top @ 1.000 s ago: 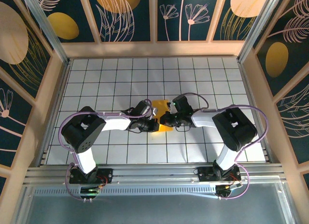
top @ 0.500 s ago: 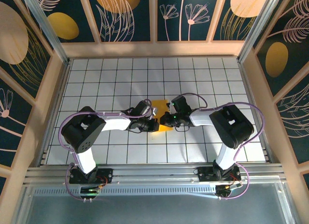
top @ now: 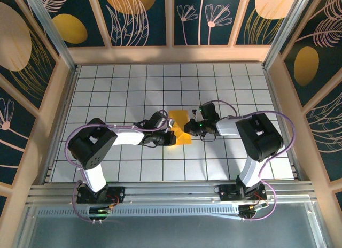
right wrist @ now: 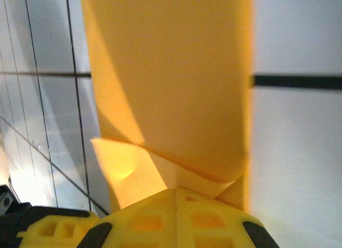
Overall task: Fold a paper plane with a square sheet of paper (fold left side to right side)
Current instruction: Fold the triangle a second time at the center of the table.
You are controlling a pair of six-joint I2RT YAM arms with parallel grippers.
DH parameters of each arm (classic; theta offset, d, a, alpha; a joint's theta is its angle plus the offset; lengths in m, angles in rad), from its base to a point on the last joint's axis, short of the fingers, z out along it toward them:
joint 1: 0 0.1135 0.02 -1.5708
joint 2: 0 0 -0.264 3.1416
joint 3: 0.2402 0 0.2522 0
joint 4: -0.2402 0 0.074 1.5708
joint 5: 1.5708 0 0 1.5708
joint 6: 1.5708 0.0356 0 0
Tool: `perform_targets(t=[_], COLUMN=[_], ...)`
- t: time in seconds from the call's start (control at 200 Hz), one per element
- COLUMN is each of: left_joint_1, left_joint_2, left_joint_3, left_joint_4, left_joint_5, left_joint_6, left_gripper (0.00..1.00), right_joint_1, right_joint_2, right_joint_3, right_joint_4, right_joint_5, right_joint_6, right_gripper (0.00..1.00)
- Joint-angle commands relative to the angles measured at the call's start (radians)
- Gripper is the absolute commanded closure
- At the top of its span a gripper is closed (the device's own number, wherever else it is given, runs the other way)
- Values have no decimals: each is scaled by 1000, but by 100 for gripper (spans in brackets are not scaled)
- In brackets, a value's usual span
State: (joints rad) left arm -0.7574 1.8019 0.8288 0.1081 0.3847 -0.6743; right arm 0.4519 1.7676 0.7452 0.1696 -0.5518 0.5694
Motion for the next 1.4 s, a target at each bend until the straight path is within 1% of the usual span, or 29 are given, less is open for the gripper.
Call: perform_targets(t=[0.0, 0.155, 0.26, 0.425, 0.556, 0.711, 0.846, 1.096, 1.261, 1.396], left_joint_1=[6, 6, 6, 6, 6, 7, 6, 6, 7, 6], left_joint_2=[26, 21, 13, 2, 0, 0, 2, -17, -14, 12], left_joint_3=[-47, -47, -50, -44, -38, -34, -25, 9, 59, 105], left_joint_4=[-117, -111, -96, -87, -85, -76, -71, -59, -63, -65], left_joint_5=[-50, -48, -40, -35, -32, -23, -18, 0, 20, 36], left_joint_6=[11, 11, 7, 8, 8, 5, 5, -27, -41, -42], left_gripper=[100, 100, 100, 100, 100, 100, 100, 100, 100, 100], right_joint_1=[-69, -125, -138, -131, -75, 6, 33, 31, 16, 10], right_joint_2=[34, 39, 13, -65, -99, -72, -5, 61, 66, 62], right_joint_3=[12, 46, 67, 60, 41, 38, 59, 41, 18, 6], right_joint_4=[-11, -46, -77, -98, -72, 5, 30, 5, -20, -14], right_joint_5=[58, 56, 59, 52, 30, 7, -3, 28, 53, 40], right_joint_6=[-53, -86, -98, -80, -36, 35, 52, 46, 34, 32], right_gripper=[100, 100, 100, 100, 100, 100, 100, 100, 100, 100])
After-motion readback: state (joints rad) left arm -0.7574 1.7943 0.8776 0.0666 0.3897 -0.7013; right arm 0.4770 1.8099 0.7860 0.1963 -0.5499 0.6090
